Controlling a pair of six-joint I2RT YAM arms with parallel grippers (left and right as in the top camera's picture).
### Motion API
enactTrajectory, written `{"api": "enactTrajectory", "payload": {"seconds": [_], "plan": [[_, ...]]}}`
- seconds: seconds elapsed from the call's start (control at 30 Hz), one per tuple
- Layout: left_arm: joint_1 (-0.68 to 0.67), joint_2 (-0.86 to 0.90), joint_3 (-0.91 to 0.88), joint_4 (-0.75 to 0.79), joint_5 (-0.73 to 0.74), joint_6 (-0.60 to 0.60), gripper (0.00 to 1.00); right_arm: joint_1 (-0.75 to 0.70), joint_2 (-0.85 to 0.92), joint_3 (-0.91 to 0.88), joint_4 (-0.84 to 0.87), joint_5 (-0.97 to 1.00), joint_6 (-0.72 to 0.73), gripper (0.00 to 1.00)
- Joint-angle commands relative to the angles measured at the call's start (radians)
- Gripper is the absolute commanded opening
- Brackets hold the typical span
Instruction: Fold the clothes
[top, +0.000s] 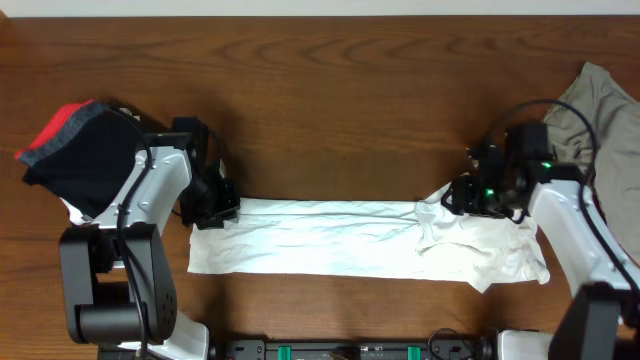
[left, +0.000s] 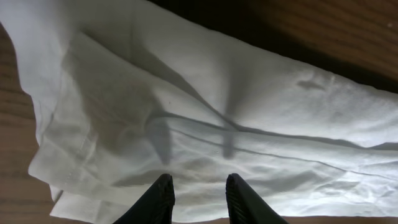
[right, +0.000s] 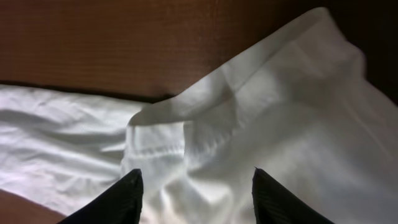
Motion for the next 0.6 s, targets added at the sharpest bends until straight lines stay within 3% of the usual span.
{"api": "enactTrajectory", "payload": {"seconds": [0.0, 0.1, 0.23, 0.57], "plan": [[-0.002, 0.005, -0.009, -0.001, 0.01, -0.013, 0.31, 0.034, 0.074, 0.008, 0.044, 0.015, 0.006, 0.5], [-0.002, 0.005, -0.009, 0.0, 0.01, -0.013, 0.31, 0.053, 0.126, 0.008, 0.084, 0.015, 0.006, 0.38], [-0.002, 0.005, -0.009, -0.001, 0.01, -0.013, 0.31, 0.064, 0.164, 0.008, 0.102, 0.041, 0.034, 0.04], [-0.002, 0.005, -0.009, 0.003, 0.01, -0.013, 0.31, 0.063, 0.028, 0.066, 0.006, 0.063, 0.063, 0.01]]}}
